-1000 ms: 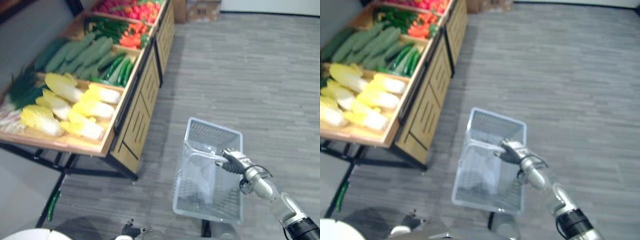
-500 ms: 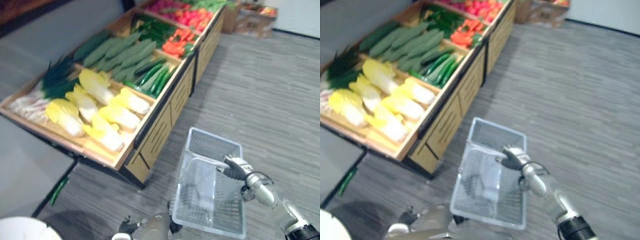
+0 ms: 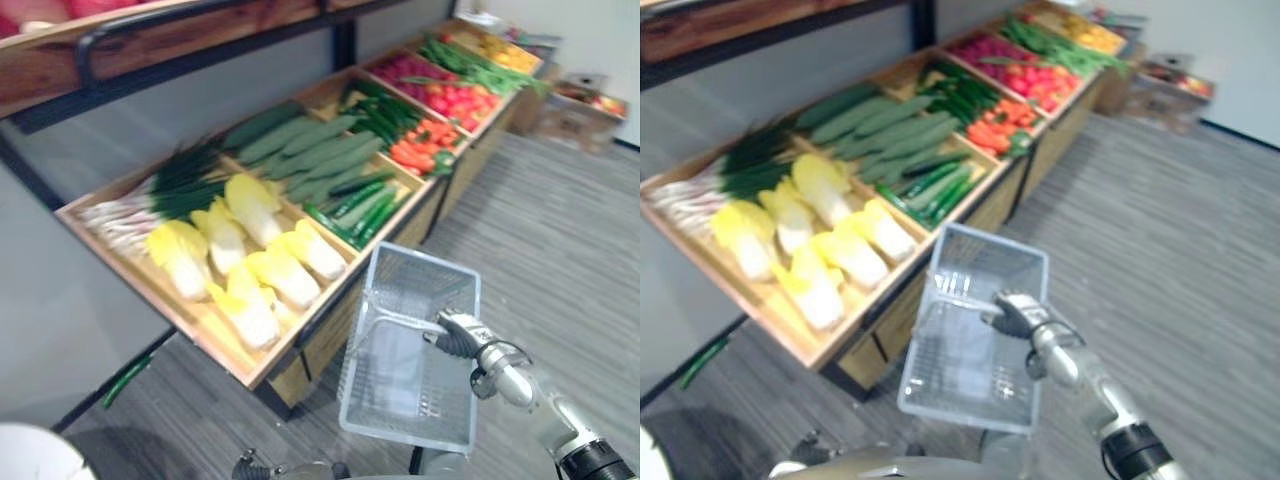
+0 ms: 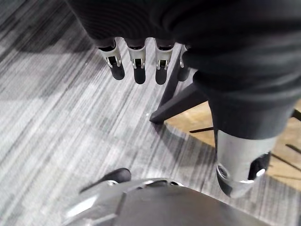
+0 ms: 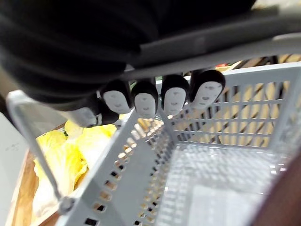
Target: Pick vegetable in the basket
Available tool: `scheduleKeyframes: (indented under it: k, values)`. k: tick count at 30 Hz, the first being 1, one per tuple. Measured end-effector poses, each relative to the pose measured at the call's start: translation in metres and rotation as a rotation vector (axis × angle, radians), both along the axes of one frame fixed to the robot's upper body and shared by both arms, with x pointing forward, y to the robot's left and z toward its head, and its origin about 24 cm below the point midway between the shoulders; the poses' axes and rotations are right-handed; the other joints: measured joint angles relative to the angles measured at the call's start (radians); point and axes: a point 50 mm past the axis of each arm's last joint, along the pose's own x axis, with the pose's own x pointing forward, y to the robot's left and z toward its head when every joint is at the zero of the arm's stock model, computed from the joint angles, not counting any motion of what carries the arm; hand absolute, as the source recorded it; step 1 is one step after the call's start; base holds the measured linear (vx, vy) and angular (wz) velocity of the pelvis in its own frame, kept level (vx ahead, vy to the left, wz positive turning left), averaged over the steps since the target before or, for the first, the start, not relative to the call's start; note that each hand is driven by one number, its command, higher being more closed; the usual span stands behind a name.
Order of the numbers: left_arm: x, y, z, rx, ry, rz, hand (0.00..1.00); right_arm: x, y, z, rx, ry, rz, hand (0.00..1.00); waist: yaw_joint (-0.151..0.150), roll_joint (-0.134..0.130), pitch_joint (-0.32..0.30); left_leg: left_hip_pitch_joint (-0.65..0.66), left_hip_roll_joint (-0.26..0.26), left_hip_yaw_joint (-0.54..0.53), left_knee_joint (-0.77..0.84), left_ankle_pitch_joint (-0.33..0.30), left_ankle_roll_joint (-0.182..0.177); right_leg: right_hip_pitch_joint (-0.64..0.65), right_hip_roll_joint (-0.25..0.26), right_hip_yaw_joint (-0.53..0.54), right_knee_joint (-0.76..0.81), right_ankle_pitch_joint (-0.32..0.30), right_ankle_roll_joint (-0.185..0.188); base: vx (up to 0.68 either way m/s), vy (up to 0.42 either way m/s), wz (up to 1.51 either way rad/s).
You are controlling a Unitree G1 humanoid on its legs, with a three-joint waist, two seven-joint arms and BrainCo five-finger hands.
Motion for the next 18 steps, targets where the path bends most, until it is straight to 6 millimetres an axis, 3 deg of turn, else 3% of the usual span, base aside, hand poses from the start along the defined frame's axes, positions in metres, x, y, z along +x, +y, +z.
scheduleKeyframes:
  k: [3, 5, 7, 8, 10, 11, 14, 18]
  values:
    - [0.001, 0.0, 0.0, 0.001, -0.004, -0.002, 0.0, -0.001, -0.012, -0.003, -0.011, 0.017, -0.061, 1.0, 0.006, -0.001, 0.0, -0.01, 0.042, -0.112, 0.008, -0.017, -0.054, 0.004, 0.011, 0.139, -0.313, 0.031, 0.017, 0.25, -0.322, 1.0]
    - [-0.001, 0.004, 0.001, 0.01, 0.0, 0.002, 0.0, -0.003, -0.016, -0.005, -0.016, 0.024, -0.082, 1.0, 0.015, -0.008, -0.003, -0.023, 0.072, -0.16, 0.034, -0.049, -0.102, -0.001, 0.0, 0.171, -0.395, 0.06, 0.027, 0.23, -0.415, 0.74]
    - [-0.003, 0.013, 0.003, 0.034, 0.004, 0.006, 0.0, -0.009, -0.018, -0.009, -0.01, 0.043, -0.096, 1.0, 0.024, -0.049, -0.016, -0.036, 0.085, -0.208, 0.056, -0.084, -0.156, 0.021, -0.01, 0.206, -0.469, 0.084, 0.037, 0.21, -0.516, 0.75]
    - [-0.005, 0.021, 0.003, 0.05, 0.018, 0.018, 0.0, -0.016, -0.022, -0.015, -0.009, 0.067, -0.112, 1.0, 0.025, -0.072, -0.018, -0.024, 0.098, -0.237, 0.062, -0.108, -0.188, 0.044, -0.006, 0.209, -0.459, 0.156, 0.097, 0.16, -0.469, 0.74]
    - [-0.006, 0.005, -0.001, 0.005, 0.021, 0.042, 0.0, -0.02, -0.042, -0.012, -0.031, 0.061, -0.18, 1.0, 0.023, -0.023, -0.025, -0.011, 0.177, -0.247, 0.049, -0.103, -0.21, 0.044, 0.049, 0.15, -0.382, 0.126, 0.095, 0.26, -0.53, 0.79]
    - [-0.007, 0.0, -0.003, -0.014, 0.022, 0.062, 0.0, -0.023, -0.054, -0.011, -0.045, 0.066, -0.224, 1.0, 0.019, 0.004, -0.036, -0.008, 0.213, -0.232, 0.033, -0.065, -0.241, 0.045, 0.067, 0.108, -0.34, 0.104, 0.08, 0.33, -0.469, 0.75]
    - [-0.022, 0.003, -0.004, -0.026, 0.029, 0.183, 0.0, -0.035, -0.073, -0.016, -0.043, 0.099, -0.306, 1.0, -0.001, 0.02, -0.05, -0.006, 0.274, -0.235, -0.022, 0.037, -0.288, 0.053, 0.102, 0.03, -0.299, 0.061, 0.047, 0.27, -0.352, 0.64]
    - [-0.031, 0.004, -0.004, -0.044, 0.025, 0.303, 0.0, -0.057, -0.107, -0.037, -0.006, 0.195, -0.492, 1.0, -0.028, 0.014, -0.057, -0.081, 0.299, -0.241, -0.008, 0.134, -0.285, 0.081, 0.11, -0.07, -0.33, 0.047, 0.023, 0.13, -0.226, 0.75]
